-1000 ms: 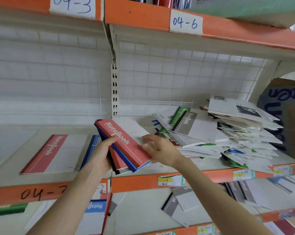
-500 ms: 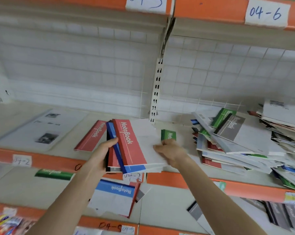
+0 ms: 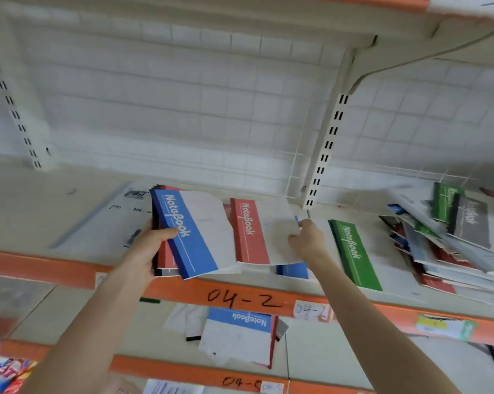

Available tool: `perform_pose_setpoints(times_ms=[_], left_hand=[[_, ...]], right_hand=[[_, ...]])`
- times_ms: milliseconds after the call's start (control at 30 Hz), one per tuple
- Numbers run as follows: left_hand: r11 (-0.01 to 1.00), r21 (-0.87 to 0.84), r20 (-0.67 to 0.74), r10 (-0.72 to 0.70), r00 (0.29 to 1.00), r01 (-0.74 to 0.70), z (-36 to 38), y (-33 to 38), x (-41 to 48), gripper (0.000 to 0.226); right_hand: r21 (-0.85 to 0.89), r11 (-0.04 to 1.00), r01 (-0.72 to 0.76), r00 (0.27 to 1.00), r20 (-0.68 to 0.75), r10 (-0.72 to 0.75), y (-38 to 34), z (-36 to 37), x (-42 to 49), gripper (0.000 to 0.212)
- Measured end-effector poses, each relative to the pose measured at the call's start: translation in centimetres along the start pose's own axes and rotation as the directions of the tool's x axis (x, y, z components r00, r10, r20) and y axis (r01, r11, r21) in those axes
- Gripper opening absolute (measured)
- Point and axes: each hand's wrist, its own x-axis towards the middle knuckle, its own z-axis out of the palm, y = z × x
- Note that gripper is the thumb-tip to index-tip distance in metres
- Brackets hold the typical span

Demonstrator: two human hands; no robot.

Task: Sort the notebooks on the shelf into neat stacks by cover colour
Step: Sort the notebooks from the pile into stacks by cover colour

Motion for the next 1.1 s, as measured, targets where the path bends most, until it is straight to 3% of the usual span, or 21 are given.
perform_pose_setpoints(times_ms=[100, 267, 567, 667, 767, 800, 867, 967, 1100], left_hand=[[1.000, 0.021, 0.020, -0.014, 1.000, 0.013, -3.3, 1.6, 1.9, 0.026], [0.999, 0.049, 0.066, -0.010, 0.998, 0.006, -6.7, 3.1, 4.2, 0.037], [0.996, 0.045, 0.168, -0.085, 0.982, 0.079, -8.2, 3.3, 5.5, 0.014], [0.993, 0.009, 0.199, -0.118, 0.973, 0.118, -7.6, 3.2, 5.1, 0.007], [0.994, 0.010, 0.240, -0.108, 0.965, 0.109, -6.1, 2.9, 4.7, 0.014], [0.995, 0.015, 0.256, -0.101, 0.961, 0.100, -5.3, 2.8, 4.5, 0.019], [0.997, 0.036, 0.303, -0.082, 0.949, 0.074, -3.6, 2.4, 4.1, 0.028], [0.998, 0.044, 0.365, -0.049, 0.930, 0.036, -1.0, 1.6, 3.5, 0.032], [0.996, 0.063, 0.382, -0.085, 0.920, 0.065, 2.1, 0.8, 2.7, 0.031]], right_hand=[[-0.182, 0.983, -0.036, 0.999, -0.037, 0.030, -1.1, 1.3, -0.1, 0.030], [-0.317, 0.948, -0.021, 0.999, -0.052, 0.004, -2.8, 4.0, -1.1, 0.014], [-0.382, 0.923, -0.040, 0.994, -0.113, -0.004, -4.3, 7.3, -3.3, 0.034], [-0.155, 0.988, 0.005, 0.983, -0.180, -0.033, -4.8, 6.8, -3.7, 0.032], [0.330, 0.936, -0.124, 0.992, 0.074, 0.105, -6.6, 5.8, -4.5, 0.031], [0.385, 0.904, -0.185, 0.978, 0.166, 0.129, -7.0, 5.5, -4.8, 0.033], [0.338, 0.924, -0.179, 0.968, 0.228, 0.104, -6.9, 5.2, -5.1, 0.033], [0.278, 0.952, -0.126, 0.989, 0.114, 0.097, -5.2, 4.5, -4.6, 0.031], [0.332, 0.929, -0.163, 0.986, 0.022, 0.165, -2.3, 1.6, -3.7, 0.020]])
